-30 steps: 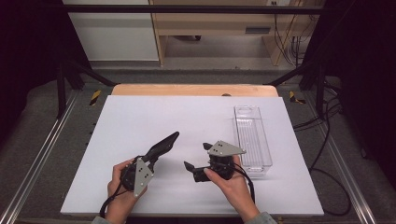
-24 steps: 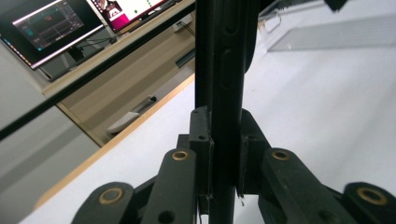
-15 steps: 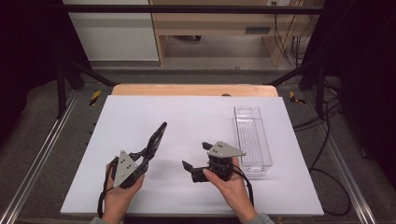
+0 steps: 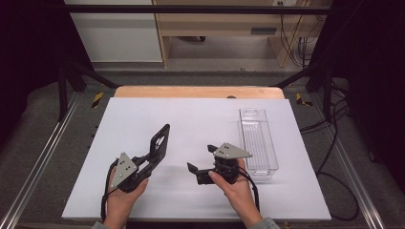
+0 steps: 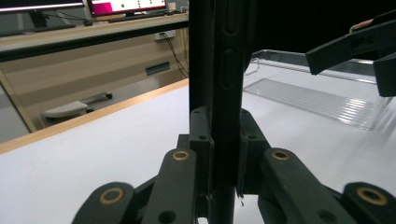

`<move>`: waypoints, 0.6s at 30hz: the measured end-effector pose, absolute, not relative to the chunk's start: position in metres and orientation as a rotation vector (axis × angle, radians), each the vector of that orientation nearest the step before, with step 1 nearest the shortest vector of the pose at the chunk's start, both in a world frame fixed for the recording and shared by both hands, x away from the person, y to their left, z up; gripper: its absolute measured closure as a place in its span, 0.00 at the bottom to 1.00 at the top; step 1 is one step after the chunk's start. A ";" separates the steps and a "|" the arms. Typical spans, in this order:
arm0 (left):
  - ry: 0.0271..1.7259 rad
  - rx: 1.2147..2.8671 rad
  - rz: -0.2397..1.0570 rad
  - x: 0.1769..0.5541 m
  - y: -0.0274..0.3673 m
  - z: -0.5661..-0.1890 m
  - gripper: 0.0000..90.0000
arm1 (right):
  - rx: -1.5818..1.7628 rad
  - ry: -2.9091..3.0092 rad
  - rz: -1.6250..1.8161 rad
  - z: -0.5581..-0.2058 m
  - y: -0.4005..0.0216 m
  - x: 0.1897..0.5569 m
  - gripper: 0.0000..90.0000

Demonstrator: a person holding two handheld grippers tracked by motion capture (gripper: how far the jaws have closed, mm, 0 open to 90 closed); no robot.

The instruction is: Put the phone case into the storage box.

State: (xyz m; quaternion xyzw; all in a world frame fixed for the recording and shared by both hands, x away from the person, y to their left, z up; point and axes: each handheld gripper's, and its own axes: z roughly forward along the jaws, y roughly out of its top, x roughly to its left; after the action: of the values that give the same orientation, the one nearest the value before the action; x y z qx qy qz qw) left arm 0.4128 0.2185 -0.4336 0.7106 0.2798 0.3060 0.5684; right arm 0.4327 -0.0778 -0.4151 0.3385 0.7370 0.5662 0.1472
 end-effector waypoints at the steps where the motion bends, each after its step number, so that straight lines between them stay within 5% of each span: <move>1: 0.660 1.663 0.700 0.413 0.217 -0.434 0.89 | 0.970 2.116 1.637 -0.414 -0.077 0.432 0.06; 18: 0.679 1.610 0.585 0.411 0.212 -0.436 0.89 | 0.946 2.108 1.671 -0.413 -0.073 0.429 0.06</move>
State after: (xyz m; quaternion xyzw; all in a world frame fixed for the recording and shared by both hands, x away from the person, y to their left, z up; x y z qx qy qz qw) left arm 0.4112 0.2116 -0.4360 0.6959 0.2933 0.2529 0.6047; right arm 0.4289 -0.0726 -0.4126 0.3282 0.7315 0.5799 0.1445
